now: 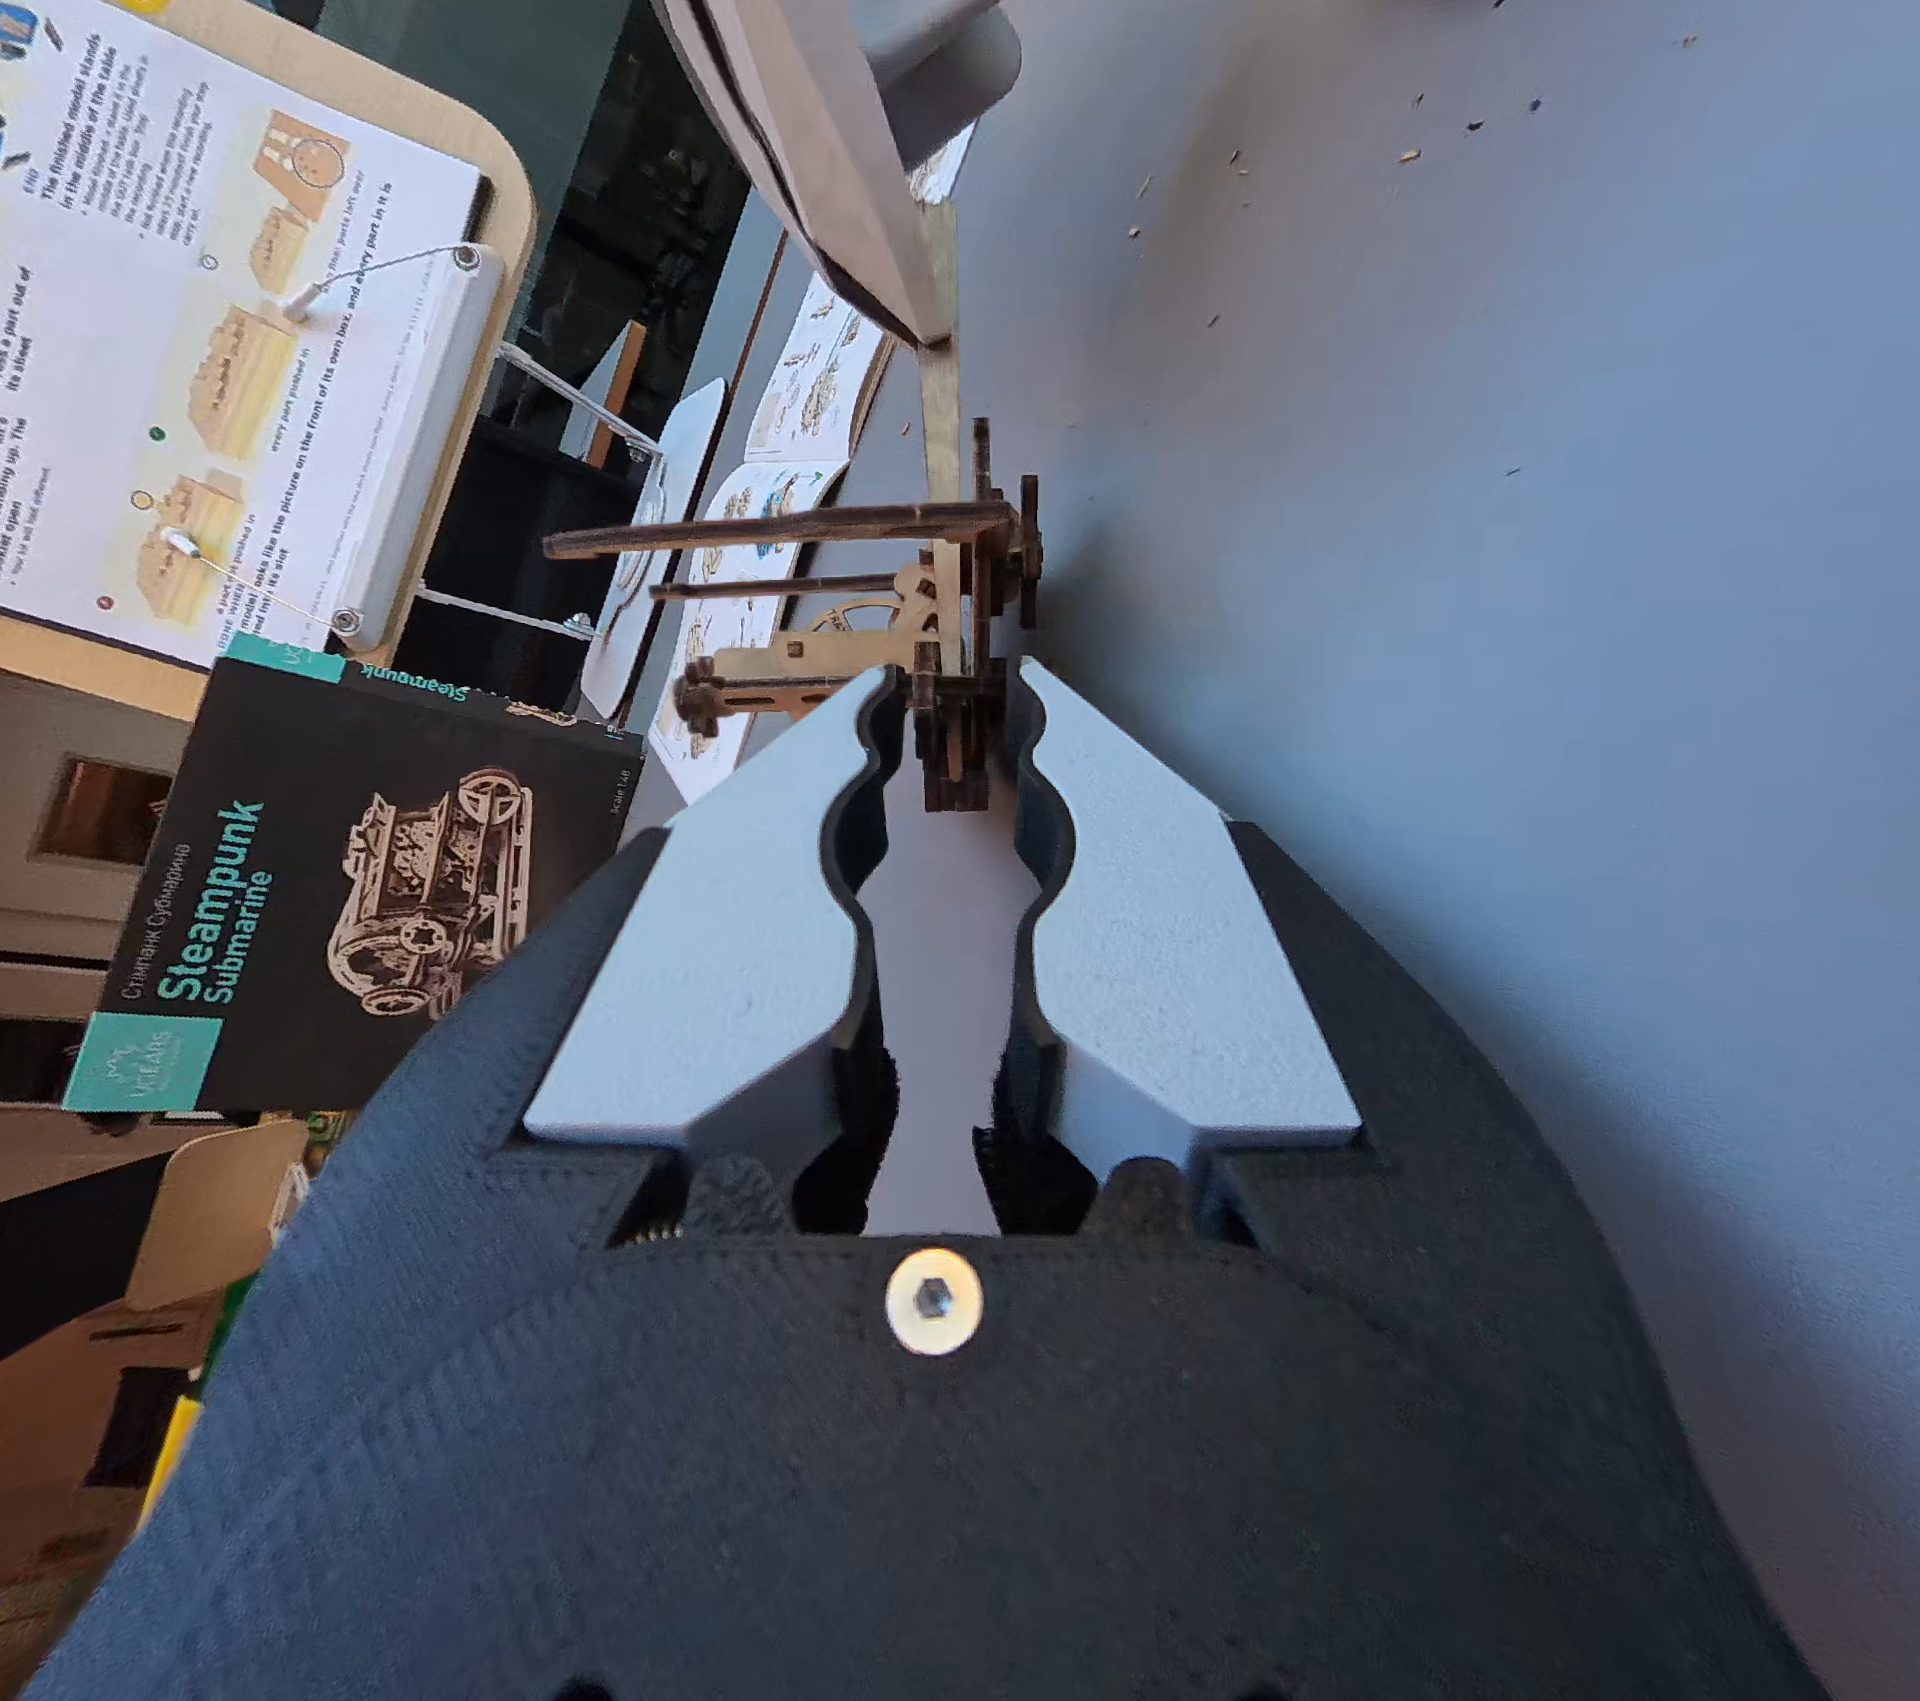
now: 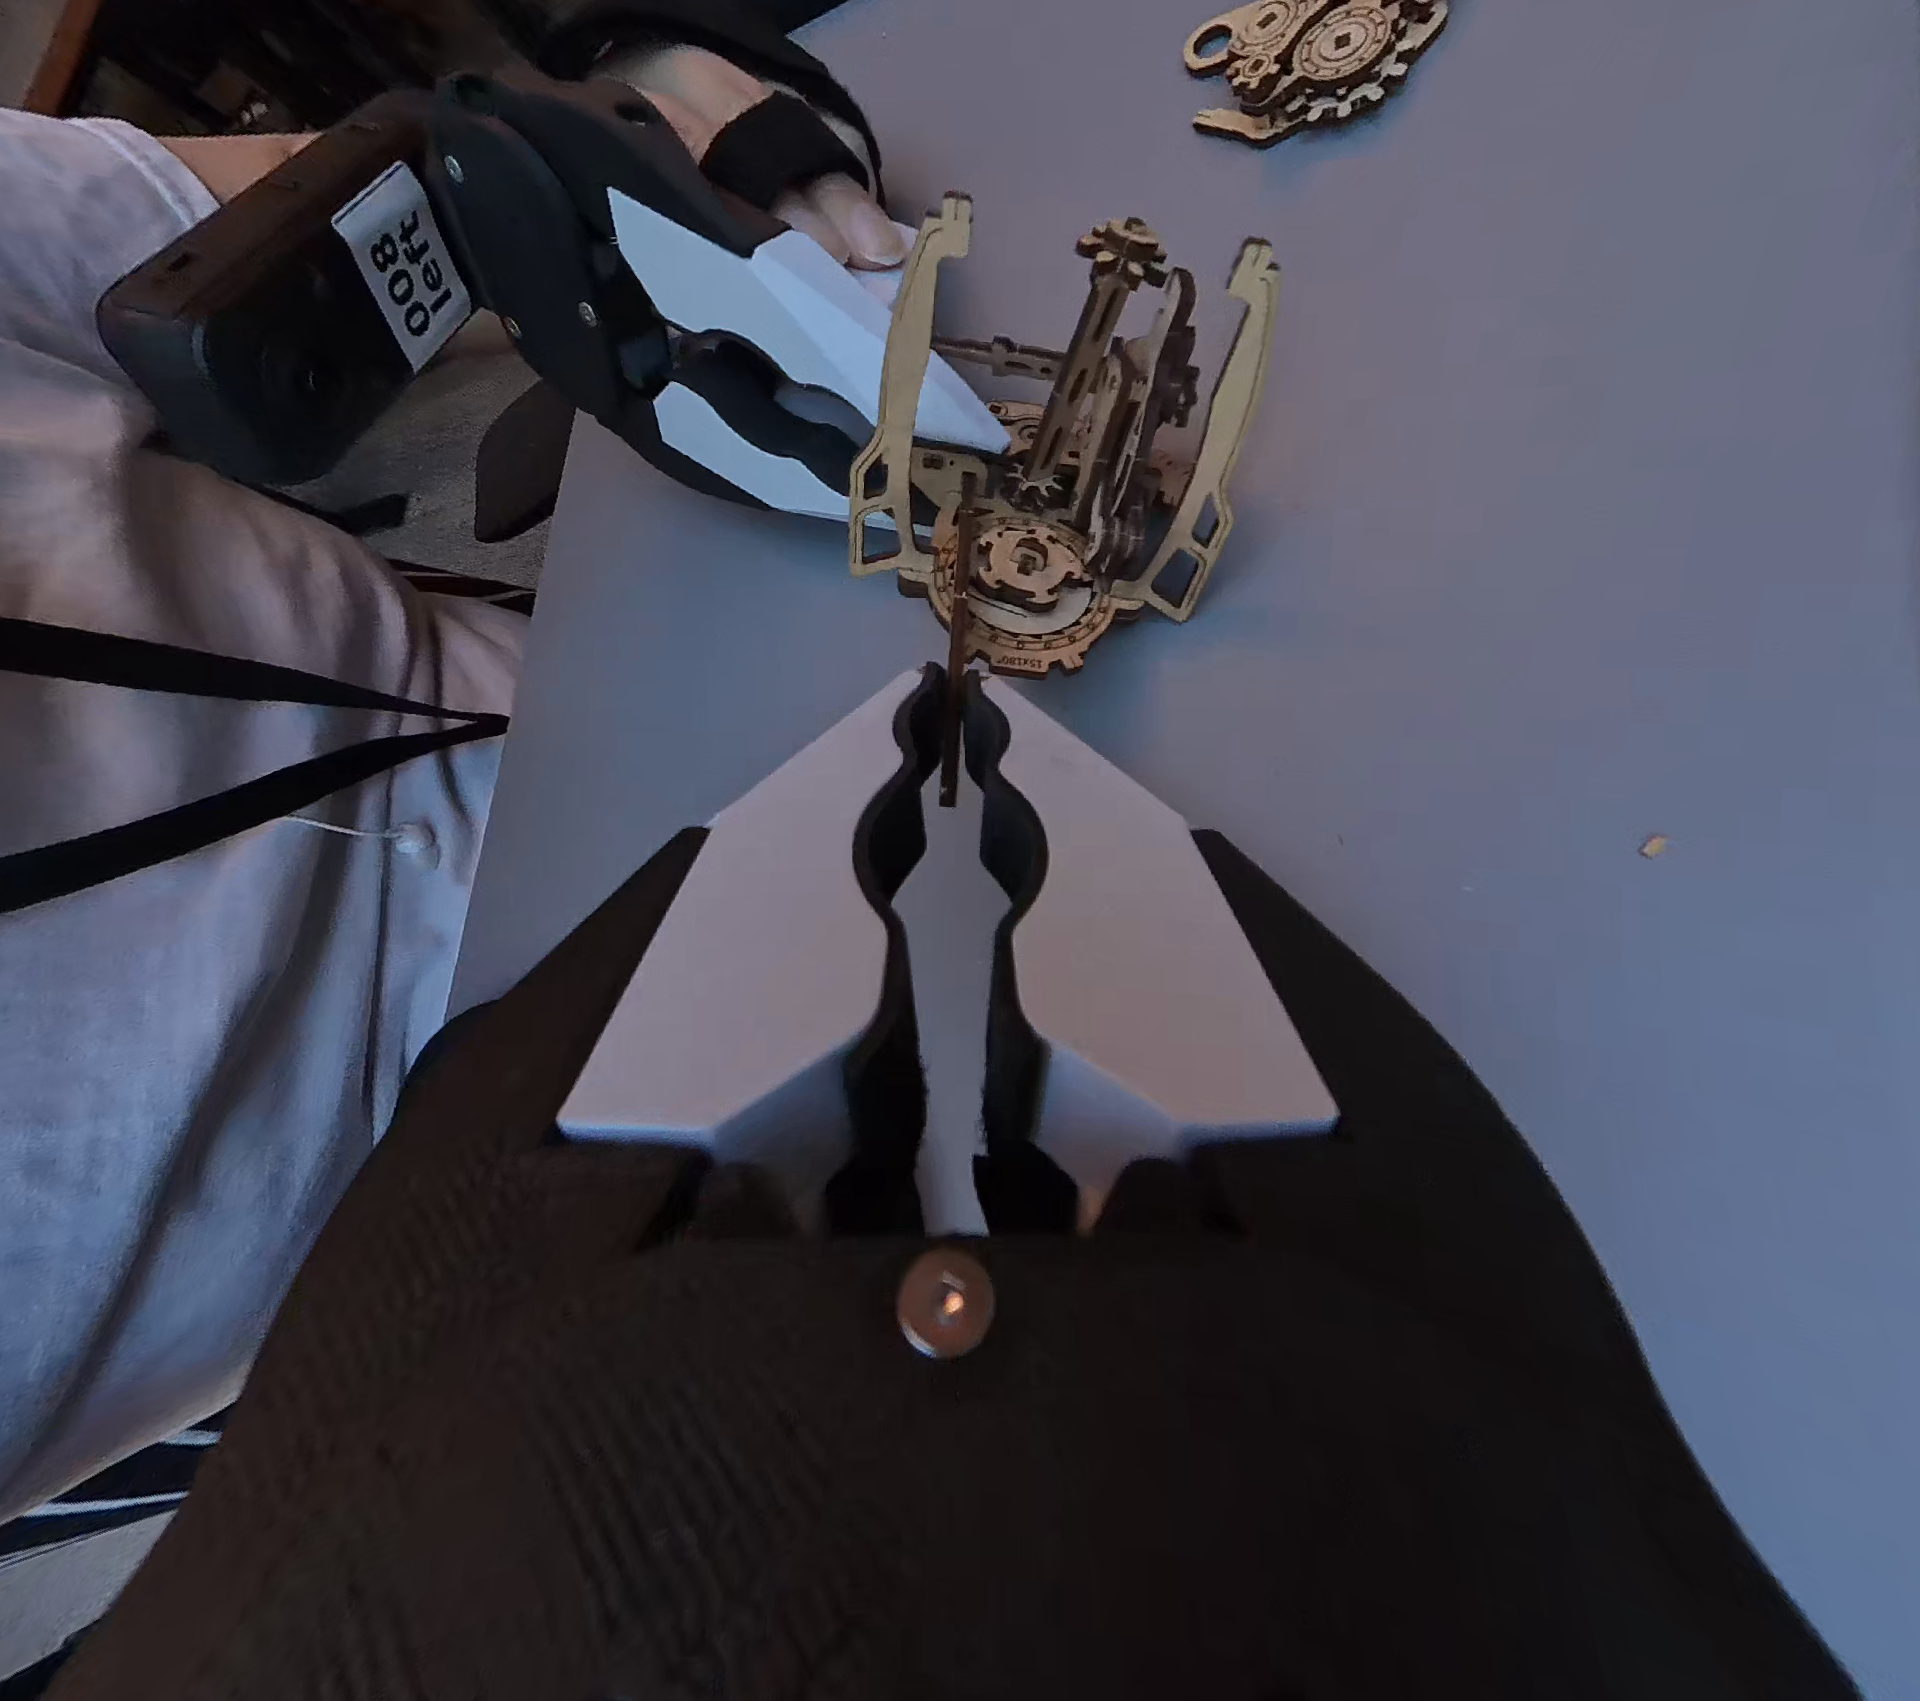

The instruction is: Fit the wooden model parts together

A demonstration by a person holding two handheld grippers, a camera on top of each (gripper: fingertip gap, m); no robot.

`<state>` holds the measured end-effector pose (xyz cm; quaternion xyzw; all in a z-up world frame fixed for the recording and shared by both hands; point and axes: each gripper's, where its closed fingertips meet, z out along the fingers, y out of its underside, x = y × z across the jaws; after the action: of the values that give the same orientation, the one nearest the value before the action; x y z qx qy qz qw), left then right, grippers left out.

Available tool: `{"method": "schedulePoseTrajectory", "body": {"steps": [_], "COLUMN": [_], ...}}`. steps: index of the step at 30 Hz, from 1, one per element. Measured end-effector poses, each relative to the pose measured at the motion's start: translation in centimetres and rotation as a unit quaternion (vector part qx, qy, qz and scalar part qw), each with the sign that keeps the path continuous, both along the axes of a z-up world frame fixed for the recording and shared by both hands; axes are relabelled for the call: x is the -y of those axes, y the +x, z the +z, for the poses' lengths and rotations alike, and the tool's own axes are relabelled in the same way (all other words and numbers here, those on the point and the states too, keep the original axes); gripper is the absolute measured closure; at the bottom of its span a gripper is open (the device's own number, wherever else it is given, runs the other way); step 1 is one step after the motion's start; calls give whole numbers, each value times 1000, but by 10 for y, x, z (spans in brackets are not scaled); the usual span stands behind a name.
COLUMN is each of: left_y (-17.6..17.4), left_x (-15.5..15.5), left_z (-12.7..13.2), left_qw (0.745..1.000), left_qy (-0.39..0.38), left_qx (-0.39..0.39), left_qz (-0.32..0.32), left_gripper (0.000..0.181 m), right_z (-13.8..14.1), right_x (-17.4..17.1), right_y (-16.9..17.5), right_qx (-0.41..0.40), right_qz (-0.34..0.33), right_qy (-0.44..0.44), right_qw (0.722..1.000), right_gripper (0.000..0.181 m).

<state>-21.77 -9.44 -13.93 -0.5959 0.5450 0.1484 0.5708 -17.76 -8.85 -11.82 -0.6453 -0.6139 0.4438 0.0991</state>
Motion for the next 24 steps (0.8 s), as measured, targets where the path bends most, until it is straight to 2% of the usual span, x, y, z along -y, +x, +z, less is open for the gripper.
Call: {"method": "schedulePoseTrajectory", "body": {"steps": [12, 17, 19, 24], "left_y": [-5, -16, -14, -7], "left_x": [-3, -8, -7, -5], "left_z": [0, -1, 3, 3], "left_qw": [999, 999, 999, 1000], "left_qy": [-25, -9, -15, -5], "left_qx": [21, -4, 18, 8], "left_qz": [11, 37, 30, 18], "left_gripper": [164, 164, 164, 164], "right_z": [-4, -2, 9, 5], "right_x": [1, -7, -11, -6], "right_y": [-17, -6, -1, 0], "right_qx": [-1, 8, -13, 2], "right_qz": [-3, -19, -31, -16], "right_qy": [-16, -13, -22, -14], "right_qw": [1000, 1000, 999, 1000], "right_gripper": [180, 180, 181, 180]}}
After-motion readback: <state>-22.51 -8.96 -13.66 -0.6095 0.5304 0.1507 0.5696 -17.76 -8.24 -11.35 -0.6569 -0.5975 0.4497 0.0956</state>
